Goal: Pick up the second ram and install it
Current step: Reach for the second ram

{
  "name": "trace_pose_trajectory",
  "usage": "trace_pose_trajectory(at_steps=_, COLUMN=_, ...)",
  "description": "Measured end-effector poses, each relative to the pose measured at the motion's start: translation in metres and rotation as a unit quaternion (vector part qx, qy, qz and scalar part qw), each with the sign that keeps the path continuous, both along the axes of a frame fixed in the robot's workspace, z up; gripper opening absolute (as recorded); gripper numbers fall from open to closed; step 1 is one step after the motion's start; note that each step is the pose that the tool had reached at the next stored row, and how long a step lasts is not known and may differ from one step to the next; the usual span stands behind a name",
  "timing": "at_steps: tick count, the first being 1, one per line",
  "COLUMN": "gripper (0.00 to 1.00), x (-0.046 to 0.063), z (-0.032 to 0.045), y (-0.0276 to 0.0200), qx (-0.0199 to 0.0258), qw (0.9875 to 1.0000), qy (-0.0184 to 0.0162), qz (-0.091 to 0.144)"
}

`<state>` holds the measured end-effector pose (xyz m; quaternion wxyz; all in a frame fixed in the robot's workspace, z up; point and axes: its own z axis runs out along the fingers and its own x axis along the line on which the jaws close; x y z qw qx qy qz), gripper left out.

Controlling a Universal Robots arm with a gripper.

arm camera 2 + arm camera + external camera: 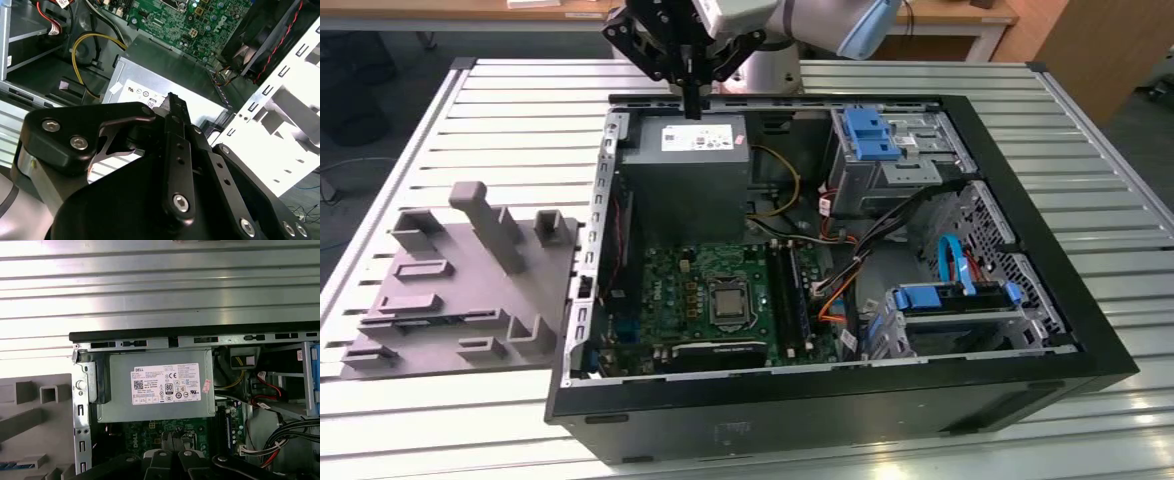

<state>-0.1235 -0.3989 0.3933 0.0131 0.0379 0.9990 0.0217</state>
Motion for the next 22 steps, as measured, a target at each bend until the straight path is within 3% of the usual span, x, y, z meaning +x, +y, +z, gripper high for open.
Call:
trace_pose_trajectory(at_steps=10, gripper=0.11, x=-0.013, z=-0.0001, y=0.0, qx=0.0, qw=1.0, qy=0.0, qz=0.0)
trace_pose_trajectory(at_steps=22, gripper=0.11, x=-0.04, z=-0.0001, y=0.0, qx=0.0, qw=1.0, qy=0.0, qz=0.0)
